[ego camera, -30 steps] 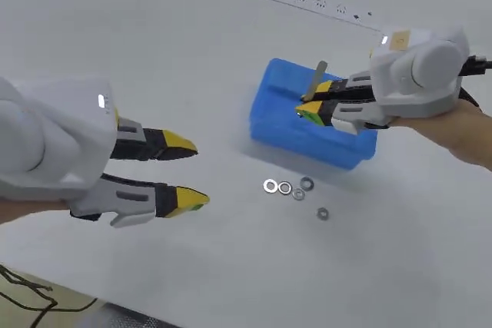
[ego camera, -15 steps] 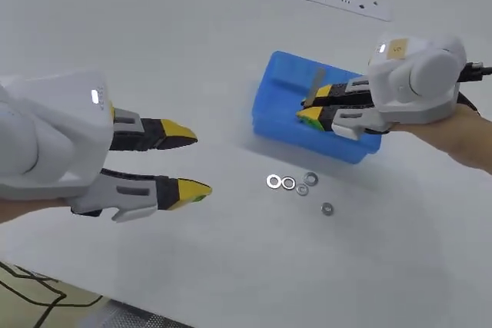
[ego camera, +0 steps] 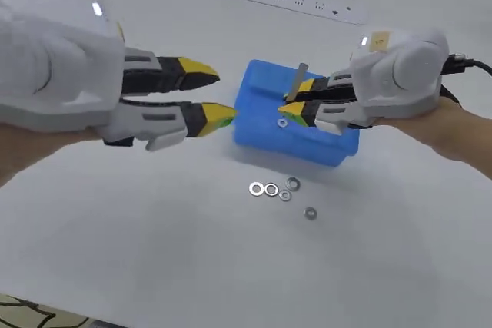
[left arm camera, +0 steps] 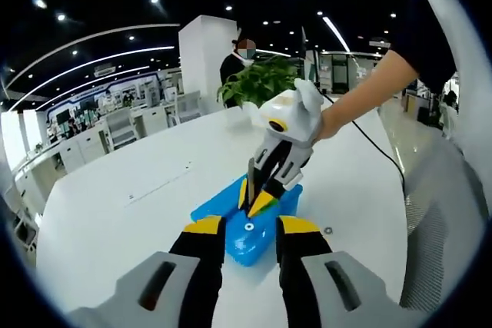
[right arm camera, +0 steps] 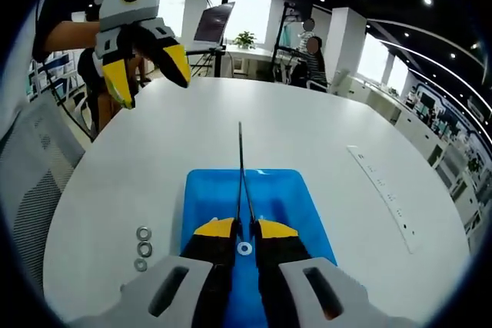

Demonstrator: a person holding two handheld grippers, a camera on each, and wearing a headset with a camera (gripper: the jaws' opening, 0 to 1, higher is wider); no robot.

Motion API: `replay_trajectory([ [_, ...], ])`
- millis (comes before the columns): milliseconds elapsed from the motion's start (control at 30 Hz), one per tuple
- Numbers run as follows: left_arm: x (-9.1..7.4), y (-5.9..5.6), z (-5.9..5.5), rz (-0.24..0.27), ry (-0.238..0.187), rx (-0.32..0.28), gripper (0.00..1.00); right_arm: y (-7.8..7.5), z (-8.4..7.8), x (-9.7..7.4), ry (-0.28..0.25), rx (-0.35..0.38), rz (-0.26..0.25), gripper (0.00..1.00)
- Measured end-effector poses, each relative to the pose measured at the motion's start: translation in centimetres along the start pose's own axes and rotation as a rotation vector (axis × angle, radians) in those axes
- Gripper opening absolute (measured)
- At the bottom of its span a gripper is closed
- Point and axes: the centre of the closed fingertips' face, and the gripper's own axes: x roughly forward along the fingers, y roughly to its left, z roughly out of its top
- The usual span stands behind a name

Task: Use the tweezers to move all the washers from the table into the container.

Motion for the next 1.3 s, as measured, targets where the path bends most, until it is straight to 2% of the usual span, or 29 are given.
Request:
replay_trajectory([
  [167,3.5,0.0,0.5,-0.079,0.037,0.056,0.32,0.2,0.3,-0.3,-0.001,-0.023,0.013,0.10],
  [300,5.2,0.1,1.2,-0.126,0.030,0.087,0.30,0.5,-0.1,-0.5,0.012,-0.041,0.024,0.10],
  [367,6.0,-0.3,1.3,-0.160,0.049,0.122,0.29,0.7,-0.3,-0.5,0.022,-0.048,0.030,0.10],
  [467,6.7,-0.8,1.7,-0.193,0.045,0.139,0.28,1.0,-0.4,-0.6,0.025,-0.058,0.037,0.10],
  [600,7.2,-1.6,2.2,-0.237,0.037,0.167,0.24,1.0,-0.3,-0.7,0.025,-0.059,0.040,0.10],
  [800,7.2,-2.4,2.2,-0.284,0.041,0.196,0.14,0.9,-0.1,-0.7,0.022,-0.061,0.034,0.10],
  [1000,7.0,-2.1,2.3,-0.284,0.040,0.207,0.07,1.2,-0.1,-0.7,0.029,-0.065,0.040,0.10],
  [1300,6.7,-2.8,2.5,-0.324,0.044,0.263,0.05,1.5,0.1,-1.1,0.029,-0.076,0.041,0.10],
])
